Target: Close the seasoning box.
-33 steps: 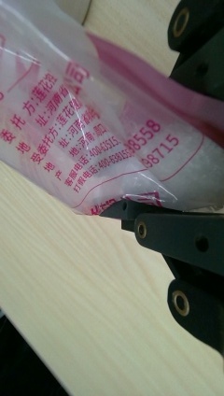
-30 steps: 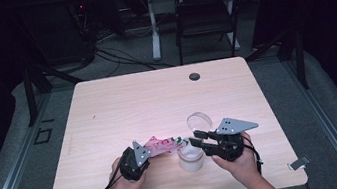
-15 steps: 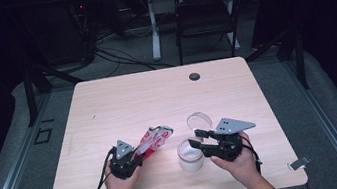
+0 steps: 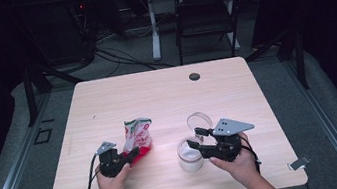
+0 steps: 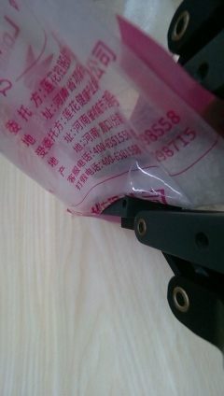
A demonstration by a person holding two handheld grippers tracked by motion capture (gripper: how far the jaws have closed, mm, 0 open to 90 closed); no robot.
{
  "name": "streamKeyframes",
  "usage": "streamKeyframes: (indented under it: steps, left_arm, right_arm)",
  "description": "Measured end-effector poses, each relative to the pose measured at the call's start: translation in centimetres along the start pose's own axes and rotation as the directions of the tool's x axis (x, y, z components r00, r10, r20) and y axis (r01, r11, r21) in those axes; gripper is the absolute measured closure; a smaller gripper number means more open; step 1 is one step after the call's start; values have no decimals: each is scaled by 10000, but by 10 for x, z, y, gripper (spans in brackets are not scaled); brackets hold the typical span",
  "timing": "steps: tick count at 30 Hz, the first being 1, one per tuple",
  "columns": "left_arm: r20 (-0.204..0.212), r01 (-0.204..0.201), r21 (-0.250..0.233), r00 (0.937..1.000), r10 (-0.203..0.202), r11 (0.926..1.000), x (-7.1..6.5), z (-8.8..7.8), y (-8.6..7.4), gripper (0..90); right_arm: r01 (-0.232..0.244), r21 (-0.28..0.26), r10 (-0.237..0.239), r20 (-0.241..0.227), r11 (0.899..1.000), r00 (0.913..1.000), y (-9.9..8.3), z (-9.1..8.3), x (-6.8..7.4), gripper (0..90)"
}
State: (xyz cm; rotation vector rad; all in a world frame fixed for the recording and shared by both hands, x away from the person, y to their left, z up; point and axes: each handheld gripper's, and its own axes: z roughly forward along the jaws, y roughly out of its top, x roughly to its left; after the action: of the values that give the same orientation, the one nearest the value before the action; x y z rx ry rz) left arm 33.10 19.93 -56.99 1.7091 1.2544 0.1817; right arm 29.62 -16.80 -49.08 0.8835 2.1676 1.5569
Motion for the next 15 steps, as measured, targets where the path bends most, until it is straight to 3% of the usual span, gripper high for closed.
streamKeyframes:
  steps: [5,8,9,11,13,15]
  left_arm:
    - [-588,124,-470,9982,-151,9988,16,-23,7,782]
    - [-1372,-77,-653,9905,-13,9978,27,-39,8,782]
    - [-1668,-110,-672,9860,-3,9977,31,-44,8,781]
    - [-2409,-366,-665,9704,195,9971,37,-54,7,780]
    - [-2965,-368,-791,9550,118,9962,43,-62,5,779]
    - [-3609,-728,-846,9319,376,9938,47,-67,4,778]
  right_arm:
    - [102,-171,-101,91,9998,9999,5,-7,1,489]
    - [132,-274,-127,207,9995,9997,9,-12,0,488]
    - [93,-317,-85,243,9995,9997,10,-14,-1,489]
    - [53,-375,-40,345,9993,9994,12,-19,-4,499]
    - [-49,-427,70,483,9991,9988,14,-25,-8,508]
    - [-184,-528,213,549,9984,9983,16,-31,-11,527]
